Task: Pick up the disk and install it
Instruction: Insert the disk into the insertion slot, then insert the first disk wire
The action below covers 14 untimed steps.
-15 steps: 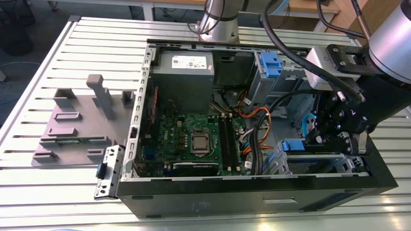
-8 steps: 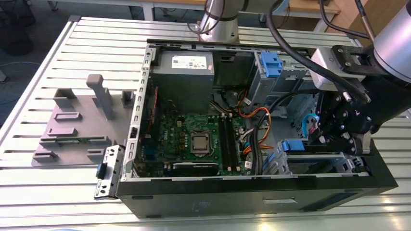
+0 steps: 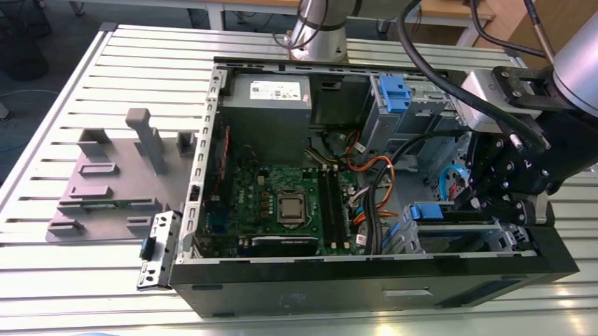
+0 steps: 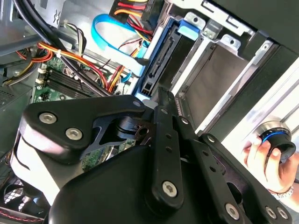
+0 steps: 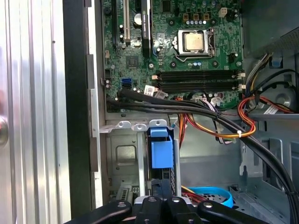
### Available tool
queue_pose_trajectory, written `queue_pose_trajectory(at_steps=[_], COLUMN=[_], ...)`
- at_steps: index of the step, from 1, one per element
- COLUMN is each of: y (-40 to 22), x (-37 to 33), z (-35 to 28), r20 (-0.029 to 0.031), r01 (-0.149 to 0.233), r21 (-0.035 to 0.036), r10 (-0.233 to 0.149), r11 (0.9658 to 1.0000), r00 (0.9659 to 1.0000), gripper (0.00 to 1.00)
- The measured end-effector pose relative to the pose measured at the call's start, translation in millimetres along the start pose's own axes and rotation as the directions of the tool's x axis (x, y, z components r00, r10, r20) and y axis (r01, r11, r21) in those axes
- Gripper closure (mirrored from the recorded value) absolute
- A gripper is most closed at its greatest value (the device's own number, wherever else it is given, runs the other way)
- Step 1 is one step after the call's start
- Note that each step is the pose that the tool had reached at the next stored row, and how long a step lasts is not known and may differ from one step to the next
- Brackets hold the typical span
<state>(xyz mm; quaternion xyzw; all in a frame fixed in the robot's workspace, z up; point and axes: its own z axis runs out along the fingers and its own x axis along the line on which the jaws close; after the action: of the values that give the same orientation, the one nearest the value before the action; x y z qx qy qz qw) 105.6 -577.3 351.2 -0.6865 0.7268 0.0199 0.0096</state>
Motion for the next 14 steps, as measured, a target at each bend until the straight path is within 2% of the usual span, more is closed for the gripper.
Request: queue_pose_trajectory(at_steps=[6, 14], y=[-5.7, -6.5], x=[-0.4, -0.4], z=[0.1, 0.1], r20=[0.0001, 0.0001], r01=[0.000, 0.000], r21=[0.0000, -0.0001], r10=[0.000, 0.000], r11=[1.0000, 1.0000], r00=[1.0000, 1.0000], gripper=[0.89, 0.89])
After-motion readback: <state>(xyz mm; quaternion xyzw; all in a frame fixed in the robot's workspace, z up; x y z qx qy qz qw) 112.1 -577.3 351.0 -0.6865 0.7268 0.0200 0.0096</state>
